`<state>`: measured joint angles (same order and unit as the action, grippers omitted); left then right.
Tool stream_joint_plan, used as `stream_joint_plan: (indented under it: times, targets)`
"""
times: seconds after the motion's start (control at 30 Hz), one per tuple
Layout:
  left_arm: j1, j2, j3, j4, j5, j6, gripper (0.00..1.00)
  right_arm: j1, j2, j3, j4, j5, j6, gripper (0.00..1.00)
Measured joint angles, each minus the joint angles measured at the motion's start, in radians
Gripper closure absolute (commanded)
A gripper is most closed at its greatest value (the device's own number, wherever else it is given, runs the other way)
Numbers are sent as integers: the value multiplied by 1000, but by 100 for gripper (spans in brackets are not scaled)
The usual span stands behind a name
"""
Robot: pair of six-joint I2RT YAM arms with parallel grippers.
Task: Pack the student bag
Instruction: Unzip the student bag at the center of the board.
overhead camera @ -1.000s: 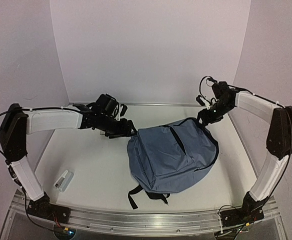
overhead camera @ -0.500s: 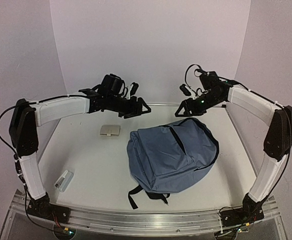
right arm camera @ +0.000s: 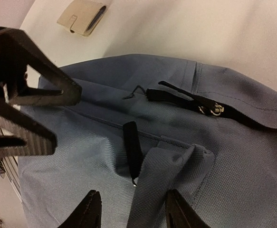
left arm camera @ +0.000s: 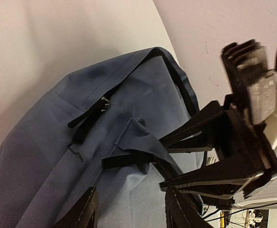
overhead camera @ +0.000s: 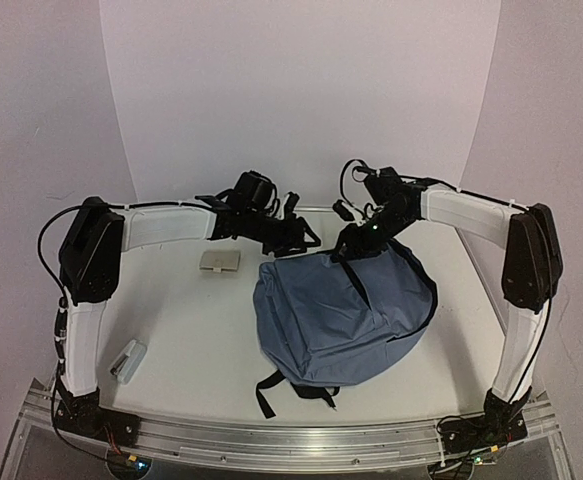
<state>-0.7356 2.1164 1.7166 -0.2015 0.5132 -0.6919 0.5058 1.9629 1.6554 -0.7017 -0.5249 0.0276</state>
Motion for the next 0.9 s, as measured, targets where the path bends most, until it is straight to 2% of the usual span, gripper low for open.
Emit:
stream_joint_plan:
  times: [0.2, 0.47, 0.67, 0.9]
  targets:
    - [-16, 61, 109, 2, 15, -22, 56, -2, 0, -48, 11, 11, 6, 84]
    - [-27, 118, 119, 13, 38, -79, 40, -4, -1, -70, 39, 11, 6, 87]
    - [-27, 127, 107, 62, 49, -139, 40, -7, -8, -93, 65, 6, 4, 100]
    - [-25, 173, 107, 122, 80, -197, 45, -7, -12, -106, 82, 5, -1, 100]
